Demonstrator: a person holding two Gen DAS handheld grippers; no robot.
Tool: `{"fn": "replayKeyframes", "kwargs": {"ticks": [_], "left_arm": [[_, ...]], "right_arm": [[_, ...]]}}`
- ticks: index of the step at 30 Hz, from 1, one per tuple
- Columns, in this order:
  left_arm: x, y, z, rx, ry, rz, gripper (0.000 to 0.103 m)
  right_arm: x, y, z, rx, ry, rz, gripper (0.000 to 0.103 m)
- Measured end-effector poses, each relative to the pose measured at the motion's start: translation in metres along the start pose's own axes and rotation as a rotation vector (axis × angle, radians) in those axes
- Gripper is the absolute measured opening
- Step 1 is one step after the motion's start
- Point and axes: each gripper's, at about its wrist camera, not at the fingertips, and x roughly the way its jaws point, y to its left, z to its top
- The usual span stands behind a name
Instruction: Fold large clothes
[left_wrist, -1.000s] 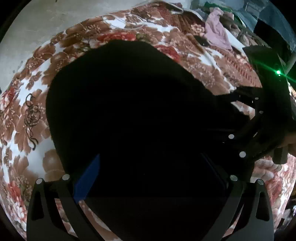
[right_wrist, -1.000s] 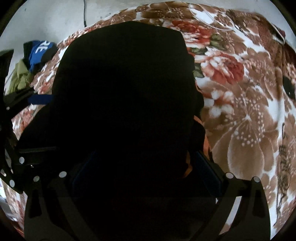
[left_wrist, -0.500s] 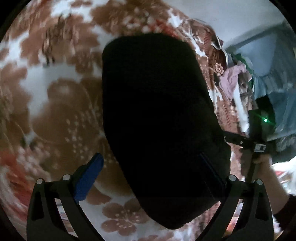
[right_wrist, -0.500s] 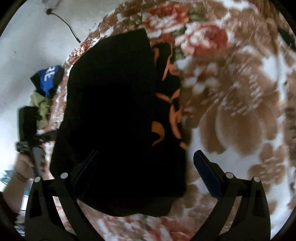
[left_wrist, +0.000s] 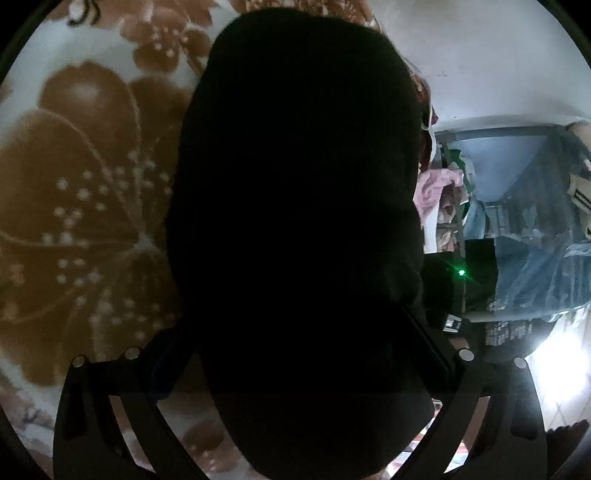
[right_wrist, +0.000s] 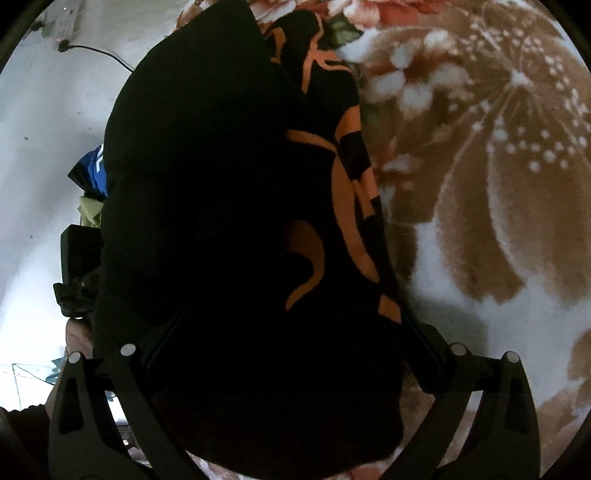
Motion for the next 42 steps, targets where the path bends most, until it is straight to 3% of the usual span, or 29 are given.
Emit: {"fn": "replayKeyframes", "kwargs": {"ticks": [8,13,18,21,23,28,33,42], "left_arm": [[0.020,-0.001,-0.007,-0.033,0.036,-0.010,0.099],[0.025,0.003,-0.004,-0.034,0.039,-0.029,0.099],[0.031,-0.006,-0.004,-0.008,0.025,-0.028,0.097],[0.027,-0.015,-0.003,0.018,0.017,-0.044,0.083],[0.024,-0.019,-0.005,0.034,0.019,-0.055,0.072],[0.013,-0.027,-0.007,0.041,-0.010,-0.090,0.064],[-0.004,-0.061,-0.004,0.139,-0.020,-0.081,0.062],[-0.019,-0.108,-0.012,0.206,-0.040,-0.112,0.062]], "right_arm": [[0.012,0.026,0.006,-0.017,0.016,-0.038,0.099],[0.019,0.019,0.005,0.001,0.008,0.012,0.099],[0.019,0.017,0.004,-0.009,-0.006,0.073,0.074],[0.015,0.018,0.006,-0.034,-0.007,0.081,0.058],[0.014,0.018,0.008,-0.054,-0.003,0.088,0.053],[-0.004,0.035,0.004,-0.126,-0.034,0.047,0.043],[-0.021,0.058,-0.003,-0.194,-0.060,0.038,0.042],[-0.043,0.085,-0.014,-0.198,-0.117,0.103,0.042]]}}
